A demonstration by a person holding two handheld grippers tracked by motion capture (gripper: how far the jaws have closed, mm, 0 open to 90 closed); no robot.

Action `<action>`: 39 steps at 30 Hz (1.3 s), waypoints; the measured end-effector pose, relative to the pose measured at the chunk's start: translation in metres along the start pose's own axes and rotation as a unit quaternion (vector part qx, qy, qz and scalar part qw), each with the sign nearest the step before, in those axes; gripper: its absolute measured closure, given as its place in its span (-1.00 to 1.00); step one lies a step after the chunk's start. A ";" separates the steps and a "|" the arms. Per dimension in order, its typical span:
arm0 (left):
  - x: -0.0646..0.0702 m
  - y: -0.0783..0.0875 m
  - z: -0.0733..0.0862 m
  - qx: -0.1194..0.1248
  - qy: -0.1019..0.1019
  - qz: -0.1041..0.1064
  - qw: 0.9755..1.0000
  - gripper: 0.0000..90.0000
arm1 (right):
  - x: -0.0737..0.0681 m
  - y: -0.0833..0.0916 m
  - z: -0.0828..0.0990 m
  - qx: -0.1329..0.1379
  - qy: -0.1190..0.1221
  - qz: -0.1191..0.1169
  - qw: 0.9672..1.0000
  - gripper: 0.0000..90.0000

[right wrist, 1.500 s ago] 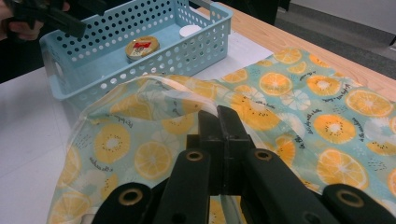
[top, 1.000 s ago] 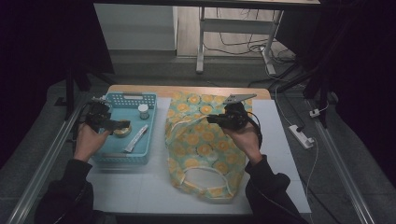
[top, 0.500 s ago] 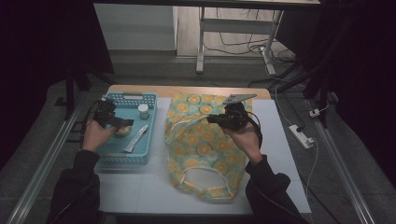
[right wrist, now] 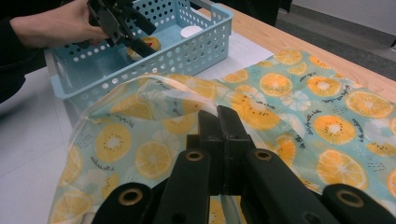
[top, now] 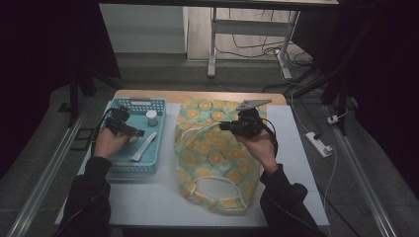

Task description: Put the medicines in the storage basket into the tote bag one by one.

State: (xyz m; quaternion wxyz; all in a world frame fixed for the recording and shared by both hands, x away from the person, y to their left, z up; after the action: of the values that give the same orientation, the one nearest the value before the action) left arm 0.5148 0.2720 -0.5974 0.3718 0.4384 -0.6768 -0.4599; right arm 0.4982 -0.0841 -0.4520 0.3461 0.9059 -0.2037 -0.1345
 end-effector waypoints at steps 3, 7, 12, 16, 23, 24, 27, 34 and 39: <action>-0.001 -0.003 0.002 -0.019 0.001 -0.011 1.000 -1.00 | 0.001 0.000 0.000 0.000 0.000 0.001 1.000 1.00; 0.000 -0.005 0.005 -0.035 0.006 -0.009 0.999 -0.99 | 0.001 0.000 0.001 -0.001 -0.001 0.000 1.000 1.00; -0.001 -0.007 0.009 -0.057 0.008 -0.023 0.998 -0.90 | 0.001 0.000 0.001 -0.001 0.000 0.001 1.000 1.00; -0.001 -0.006 0.010 -0.065 0.012 -0.026 0.998 -0.66 | 0.001 0.000 0.001 0.000 -0.001 0.002 1.000 1.00; 0.000 -0.005 0.011 -0.072 0.024 -0.027 0.997 -0.56 | 0.002 0.000 0.001 -0.001 -0.002 0.002 1.000 1.00; 0.000 -0.004 0.011 -0.070 0.024 -0.026 0.997 -0.56 | 0.002 0.000 0.001 0.000 -0.002 0.002 1.000 1.00; 0.001 0.000 0.009 -0.055 0.031 -0.012 0.998 -0.56 | 0.002 0.002 0.000 0.004 -0.001 0.003 1.000 1.00; 0.006 0.018 0.005 -0.021 0.021 0.006 1.000 -0.56 | 0.003 0.001 0.001 0.002 -0.002 0.004 1.000 1.00; 0.015 0.034 0.003 0.001 0.004 0.015 1.000 -0.56 | 0.003 0.001 0.001 0.003 -0.001 0.003 1.000 1.00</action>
State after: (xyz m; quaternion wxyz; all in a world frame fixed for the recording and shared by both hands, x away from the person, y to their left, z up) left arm 0.4988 0.2658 -0.5649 0.3810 0.4301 -0.6823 -0.4521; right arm 0.4998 -0.0865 -0.4522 0.3432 0.9062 -0.2077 -0.1340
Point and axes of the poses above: each handheld gripper's, and its own axes: y roughly backward along the jaws, z roughly out of its underside, x roughly to its right, the point moved 9 cm from there along -y, roughly forward along the jaws, and after that the axes turned 9 degrees about -x, right-handed, at the moved point
